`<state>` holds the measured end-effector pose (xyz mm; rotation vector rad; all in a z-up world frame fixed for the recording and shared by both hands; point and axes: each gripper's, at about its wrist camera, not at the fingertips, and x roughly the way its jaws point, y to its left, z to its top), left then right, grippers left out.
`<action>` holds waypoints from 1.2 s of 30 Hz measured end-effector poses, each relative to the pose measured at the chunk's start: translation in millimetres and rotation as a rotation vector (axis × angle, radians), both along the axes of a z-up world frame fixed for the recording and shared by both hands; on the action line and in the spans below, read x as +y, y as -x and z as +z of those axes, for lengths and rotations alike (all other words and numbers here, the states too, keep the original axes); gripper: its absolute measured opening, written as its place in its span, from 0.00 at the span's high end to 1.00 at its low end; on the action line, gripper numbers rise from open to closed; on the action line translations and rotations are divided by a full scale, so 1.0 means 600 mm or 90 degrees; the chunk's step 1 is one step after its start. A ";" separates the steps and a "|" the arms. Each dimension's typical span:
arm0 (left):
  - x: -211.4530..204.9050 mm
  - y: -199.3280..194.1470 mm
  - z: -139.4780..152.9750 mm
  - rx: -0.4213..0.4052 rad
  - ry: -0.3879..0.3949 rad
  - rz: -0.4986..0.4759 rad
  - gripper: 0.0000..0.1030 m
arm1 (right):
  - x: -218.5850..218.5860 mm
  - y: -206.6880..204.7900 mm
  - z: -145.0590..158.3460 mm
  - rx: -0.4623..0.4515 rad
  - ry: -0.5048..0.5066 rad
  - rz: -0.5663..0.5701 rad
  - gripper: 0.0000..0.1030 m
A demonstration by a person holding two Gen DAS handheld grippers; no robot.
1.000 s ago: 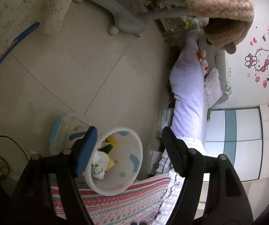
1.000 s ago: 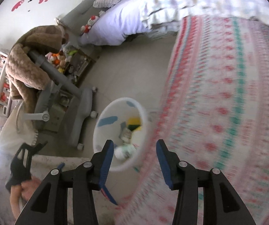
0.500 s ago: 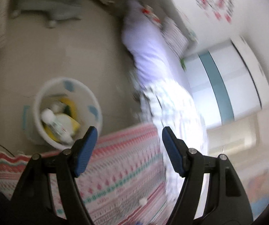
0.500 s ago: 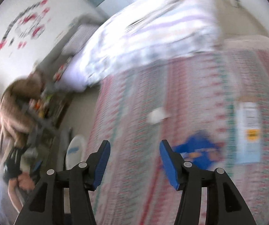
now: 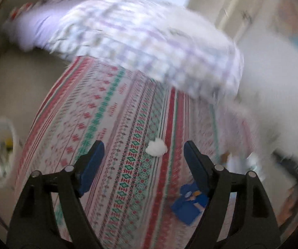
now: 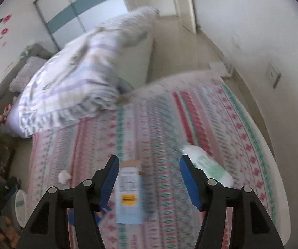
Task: Collect trash
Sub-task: 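Grasp the white tissue ball with the left gripper while the right gripper grasps the green-labelled bottle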
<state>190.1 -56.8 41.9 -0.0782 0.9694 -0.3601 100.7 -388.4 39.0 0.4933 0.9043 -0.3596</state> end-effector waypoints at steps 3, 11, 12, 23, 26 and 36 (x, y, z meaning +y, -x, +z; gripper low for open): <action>-0.048 -0.012 -0.034 0.022 -0.061 -0.051 0.23 | -0.036 0.002 -0.029 0.039 -0.007 -0.037 0.40; -0.119 -0.062 -0.093 0.043 -0.160 -0.108 0.23 | -0.026 -0.009 -0.065 0.087 -0.011 -0.023 0.40; -0.122 -0.067 -0.100 0.044 -0.166 -0.112 0.23 | -0.018 -0.014 -0.068 0.096 -0.002 -0.017 0.40; -0.136 -0.070 -0.118 0.074 -0.112 -0.140 0.78 | -0.009 -0.013 -0.062 0.106 0.061 0.003 0.35; -0.122 -0.067 -0.085 0.073 -0.064 -0.129 0.78 | -0.072 0.010 -0.082 0.150 0.075 -0.078 0.27; -0.061 -0.034 0.002 0.112 0.090 -0.117 0.78 | -0.079 -0.019 -0.122 0.179 0.041 -0.026 0.27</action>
